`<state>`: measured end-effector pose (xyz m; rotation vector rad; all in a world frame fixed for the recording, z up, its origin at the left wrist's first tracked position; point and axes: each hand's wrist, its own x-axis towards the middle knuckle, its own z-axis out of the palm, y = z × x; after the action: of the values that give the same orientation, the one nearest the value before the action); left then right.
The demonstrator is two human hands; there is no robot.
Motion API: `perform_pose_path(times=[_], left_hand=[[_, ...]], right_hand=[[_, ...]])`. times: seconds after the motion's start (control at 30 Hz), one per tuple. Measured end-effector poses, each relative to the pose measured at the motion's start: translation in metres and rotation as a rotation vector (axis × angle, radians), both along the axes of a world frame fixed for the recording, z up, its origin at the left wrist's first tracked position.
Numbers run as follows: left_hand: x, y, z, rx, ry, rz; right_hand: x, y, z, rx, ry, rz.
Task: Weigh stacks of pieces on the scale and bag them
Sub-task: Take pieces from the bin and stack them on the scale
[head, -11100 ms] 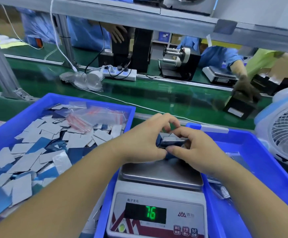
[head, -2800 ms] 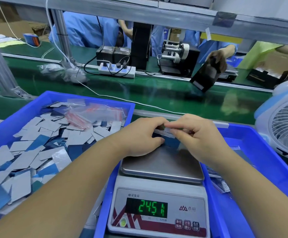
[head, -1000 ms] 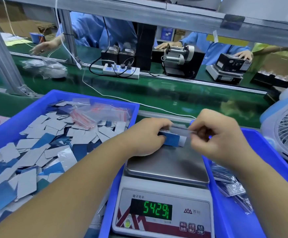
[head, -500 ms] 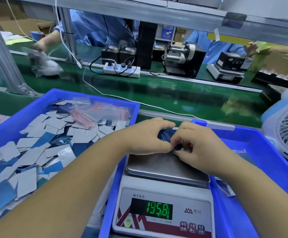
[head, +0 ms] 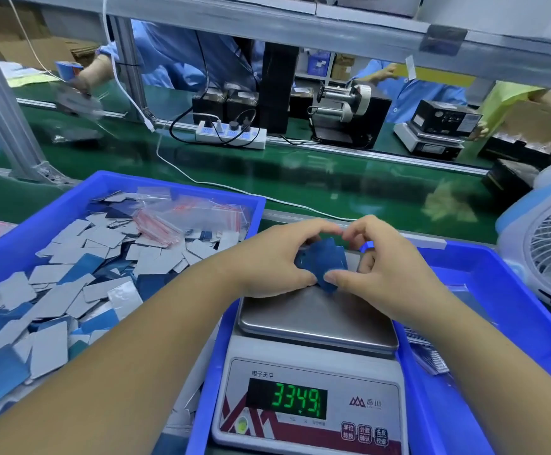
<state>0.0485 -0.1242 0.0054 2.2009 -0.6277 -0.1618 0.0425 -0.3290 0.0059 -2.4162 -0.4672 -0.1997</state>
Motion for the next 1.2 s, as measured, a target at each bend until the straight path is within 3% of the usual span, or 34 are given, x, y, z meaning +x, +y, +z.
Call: perform_pose_path(times=[0.13, 0.33, 0.9, 1.2], left_hand=[[-0.0016, -0.001, -0.0002, 0.021, -0.024, 0.013], [-0.002, -0.0045, 0.0007, -0.02, -0.036, 0.008], [-0.002, -0.0085, -0.0013, -0.06, 0.027, -0.04], [-0.0014, -0.0091, -0.0022, -0.001, 0.006, 0.007]], right_hand=[[-0.0008, 0.0, -0.0011, 0.016, 0.071, 0.012], [-0.0022, -0.0024, 0.0033, -0.067, -0.094, 0.08], [-0.0022, -0.0018, -0.001, -0.233, -0.092, 0.17], [-0.0029, -0.0019, 0.0004, -0.101, -0.375, 0.221]])
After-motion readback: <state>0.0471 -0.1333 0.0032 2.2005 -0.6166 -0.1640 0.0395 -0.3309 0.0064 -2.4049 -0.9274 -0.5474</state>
